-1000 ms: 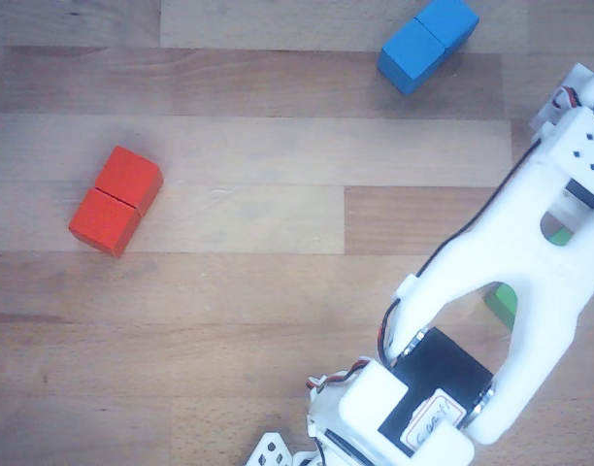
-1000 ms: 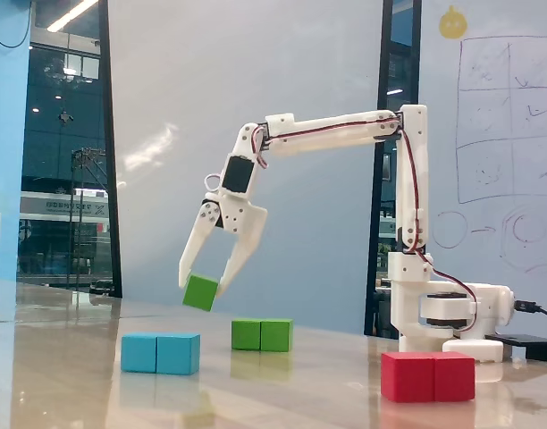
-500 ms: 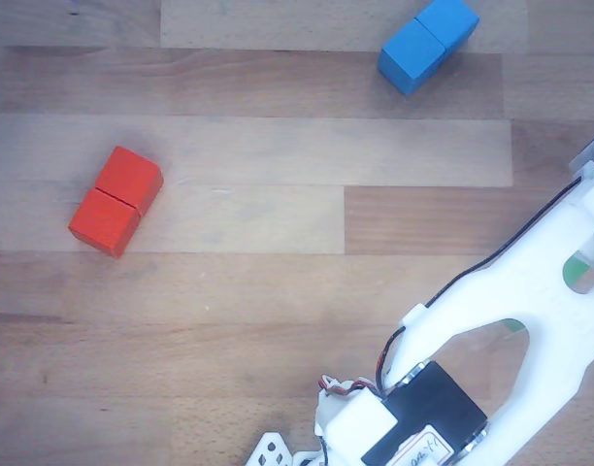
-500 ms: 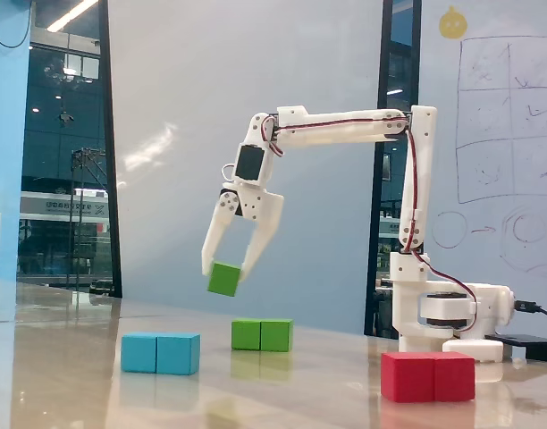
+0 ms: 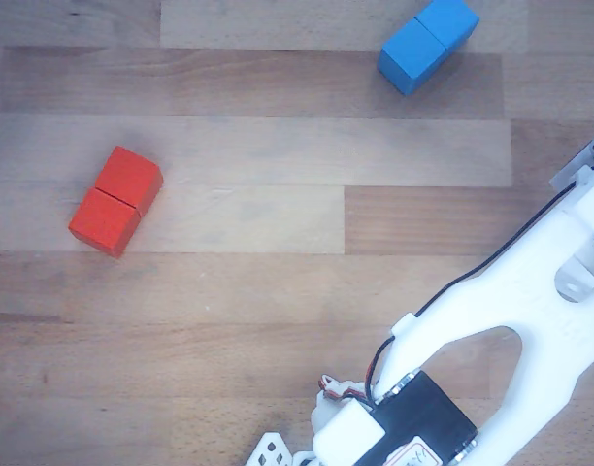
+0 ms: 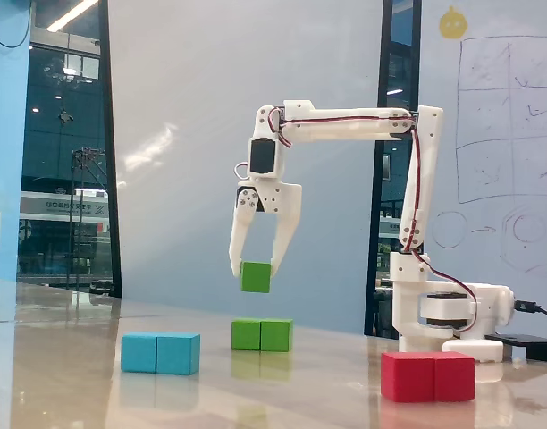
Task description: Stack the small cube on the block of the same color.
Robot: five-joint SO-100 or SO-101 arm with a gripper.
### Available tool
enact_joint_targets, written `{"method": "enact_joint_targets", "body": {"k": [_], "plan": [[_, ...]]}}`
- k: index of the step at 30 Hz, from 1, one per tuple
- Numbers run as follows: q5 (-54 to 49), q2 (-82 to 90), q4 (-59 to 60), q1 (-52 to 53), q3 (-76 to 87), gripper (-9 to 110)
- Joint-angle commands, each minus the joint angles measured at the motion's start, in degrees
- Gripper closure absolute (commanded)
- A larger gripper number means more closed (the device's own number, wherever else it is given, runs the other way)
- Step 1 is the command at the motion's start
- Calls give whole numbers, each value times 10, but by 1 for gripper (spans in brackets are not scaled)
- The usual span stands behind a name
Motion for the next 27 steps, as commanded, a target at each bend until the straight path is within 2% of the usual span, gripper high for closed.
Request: {"method": "enact_joint_targets", "body": {"k": [1,16,27], "plan": [[-4,42,4,2,-32,97],[-9,38,-54,4,56,97],[-11,-2,-84,27,62,97]]}}
